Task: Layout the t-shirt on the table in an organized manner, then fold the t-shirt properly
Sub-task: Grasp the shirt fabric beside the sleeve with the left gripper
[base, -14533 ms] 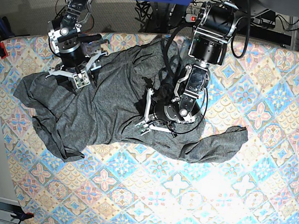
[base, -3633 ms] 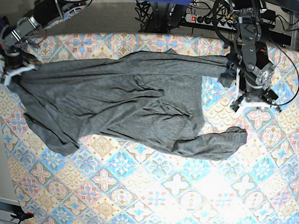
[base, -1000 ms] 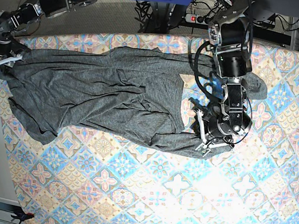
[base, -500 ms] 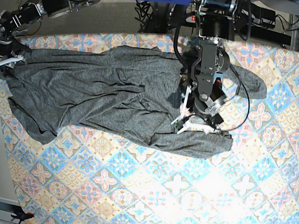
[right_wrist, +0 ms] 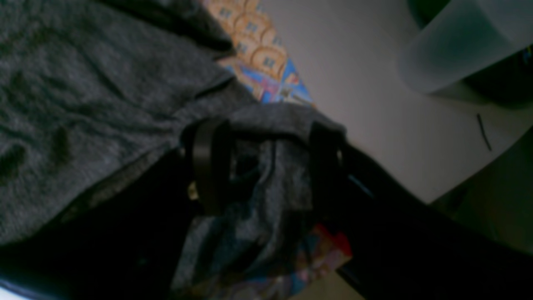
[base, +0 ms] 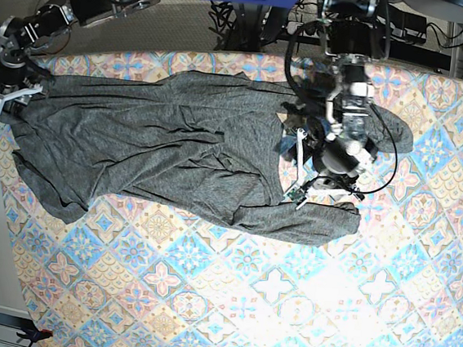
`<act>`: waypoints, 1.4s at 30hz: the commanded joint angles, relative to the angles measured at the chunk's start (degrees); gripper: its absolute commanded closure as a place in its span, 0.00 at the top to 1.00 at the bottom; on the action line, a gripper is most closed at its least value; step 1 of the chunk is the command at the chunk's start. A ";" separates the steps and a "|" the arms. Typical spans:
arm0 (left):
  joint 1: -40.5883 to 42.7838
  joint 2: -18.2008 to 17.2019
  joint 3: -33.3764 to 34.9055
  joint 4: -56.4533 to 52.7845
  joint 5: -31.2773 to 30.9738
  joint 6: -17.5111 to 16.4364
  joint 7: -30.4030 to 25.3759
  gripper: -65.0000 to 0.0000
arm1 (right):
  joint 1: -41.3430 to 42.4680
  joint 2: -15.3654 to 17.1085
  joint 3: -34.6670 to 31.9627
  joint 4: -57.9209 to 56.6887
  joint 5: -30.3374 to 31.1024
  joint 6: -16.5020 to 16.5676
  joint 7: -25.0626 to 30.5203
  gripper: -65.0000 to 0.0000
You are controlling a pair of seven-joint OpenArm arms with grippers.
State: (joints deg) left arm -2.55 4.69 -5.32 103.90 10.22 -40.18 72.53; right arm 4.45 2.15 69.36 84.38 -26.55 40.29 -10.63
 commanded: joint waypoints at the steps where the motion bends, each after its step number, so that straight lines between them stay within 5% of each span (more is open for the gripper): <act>1: -0.75 -0.60 -0.08 0.85 -4.02 0.18 -0.22 0.51 | 0.69 1.32 -0.04 1.20 1.18 -0.29 1.62 0.44; 8: -0.57 -3.41 -0.08 0.76 -21.08 0.18 -0.22 0.51 | 0.78 1.32 -0.04 1.20 -1.45 -0.29 1.71 0.44; 25: -4.27 -3.24 -3.69 -25.35 -21.08 0.18 -10.69 0.51 | 0.69 1.32 -0.04 1.29 -1.45 -0.29 1.71 0.44; 32: -6.29 -0.34 -3.51 -31.68 -21.08 0.18 -10.95 0.51 | 0.69 1.32 -0.04 1.29 -1.45 -0.29 1.71 0.44; 42: -6.11 0.01 6.07 -31.77 -20.99 0.18 -15.35 0.43 | 0.69 1.32 -0.04 1.29 -1.45 -0.29 1.71 0.44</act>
State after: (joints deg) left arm -8.84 4.75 0.45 72.40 -12.38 -40.07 54.02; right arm 4.60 2.42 69.36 84.40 -28.95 40.32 -10.50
